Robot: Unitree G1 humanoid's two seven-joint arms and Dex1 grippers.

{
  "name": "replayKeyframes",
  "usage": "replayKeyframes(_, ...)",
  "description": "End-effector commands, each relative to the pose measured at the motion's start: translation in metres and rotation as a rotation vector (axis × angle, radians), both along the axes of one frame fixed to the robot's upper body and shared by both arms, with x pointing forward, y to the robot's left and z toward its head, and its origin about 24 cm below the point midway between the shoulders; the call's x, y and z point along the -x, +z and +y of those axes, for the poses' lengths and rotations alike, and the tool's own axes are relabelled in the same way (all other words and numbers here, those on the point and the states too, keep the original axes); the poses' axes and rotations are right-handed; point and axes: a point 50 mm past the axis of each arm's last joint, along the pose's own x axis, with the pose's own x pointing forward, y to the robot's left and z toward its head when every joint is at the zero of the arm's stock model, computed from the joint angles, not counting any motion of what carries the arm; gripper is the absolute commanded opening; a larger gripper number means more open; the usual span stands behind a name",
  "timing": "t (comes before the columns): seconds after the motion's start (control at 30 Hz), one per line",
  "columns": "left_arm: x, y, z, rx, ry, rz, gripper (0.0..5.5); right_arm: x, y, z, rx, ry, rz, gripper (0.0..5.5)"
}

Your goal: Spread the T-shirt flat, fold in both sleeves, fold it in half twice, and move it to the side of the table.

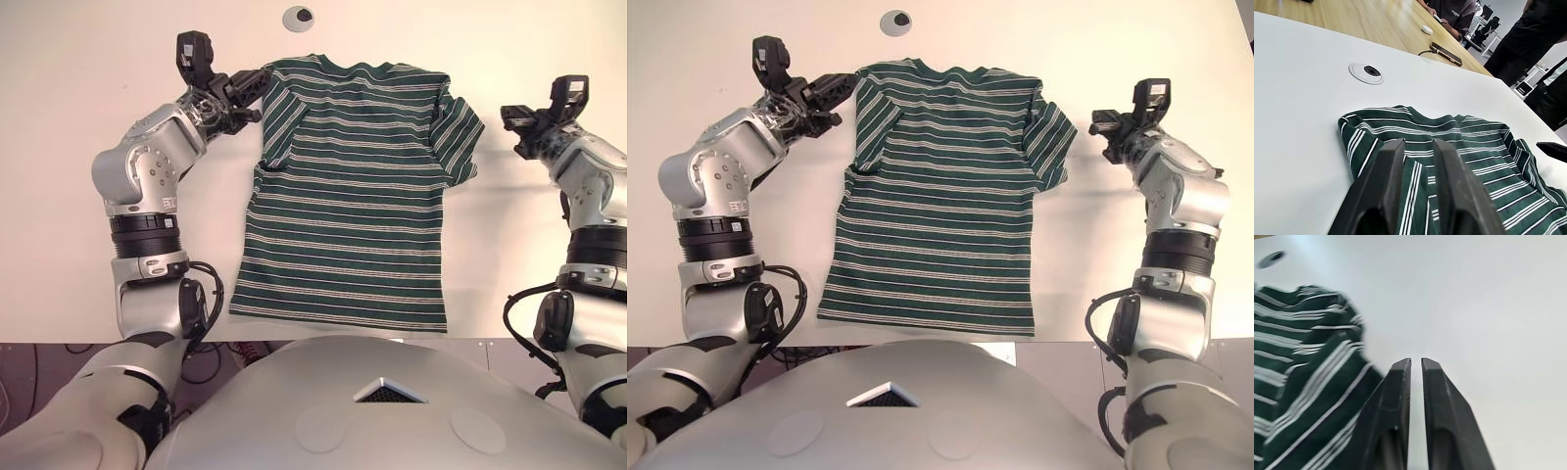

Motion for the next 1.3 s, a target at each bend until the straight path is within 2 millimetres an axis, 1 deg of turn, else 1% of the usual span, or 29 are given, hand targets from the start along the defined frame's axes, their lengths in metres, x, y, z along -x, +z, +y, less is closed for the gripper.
replayKeyframes(0.03,-0.001,-0.002,0.005,-0.025,0.015,0.005,1.00,0.004,-0.005,0.011,-0.076,0.059,0.036,0.94)
replayKeyframes(0.1,0.000,-0.003,0.005,-0.026,0.017,0.005,1.00,0.006,-0.007,0.011,-0.065,0.072,0.050,1.38)
replayKeyframes(0.17,0.000,-0.003,0.005,-0.028,0.016,0.004,1.00,0.008,-0.014,0.010,-0.040,0.084,0.076,1.70)
replayKeyframes(0.27,-0.001,-0.003,0.005,-0.030,0.015,0.002,1.00,0.010,-0.024,0.008,0.000,0.079,0.103,1.75)
replayKeyframes(0.37,-0.002,-0.003,0.005,-0.032,0.013,0.000,1.00,0.010,-0.029,0.011,-0.002,0.089,0.112,1.75)
replayKeyframes(0.6,-0.003,-0.002,0.005,-0.033,0.015,-0.001,1.00,0.010,-0.031,0.015,-0.030,0.086,0.102,0.68)
replayKeyframes(0.7,-0.003,-0.003,0.006,-0.032,0.020,0.002,1.00,0.007,-0.027,0.012,-0.029,0.060,0.076,0.12)
replayKeyframes(0.73,-0.003,-0.003,0.007,-0.032,0.023,0.002,1.00,0.005,-0.024,0.010,-0.024,0.042,0.061,0.01)
replayKeyframes(0.9,-0.002,-0.004,0.008,-0.033,0.034,0.001,1.00,-0.009,-0.012,-0.016,0.042,-0.141,-0.004,0.01)
replayKeyframes(1.0,-0.003,-0.004,0.008,-0.034,0.035,0.000,1.00,-0.012,-0.010,-0.018,0.054,-0.161,-0.010,0.01)
replayKeyframes(1.13,-0.002,-0.005,0.008,-0.034,0.035,0.002,1.00,-0.014,-0.005,-0.008,0.057,-0.113,-0.043,0.01)
replayKeyframes(1.23,-0.002,-0.005,0.007,-0.035,0.034,0.003,1.00,-0.022,0.010,0.007,0.061,-0.058,-0.111,0.01)
replayKeyframes(1.3,-0.003,-0.006,0.006,-0.035,0.032,0.003,1.00,-0.027,0.022,0.022,0.040,-0.005,-0.142,0.01)
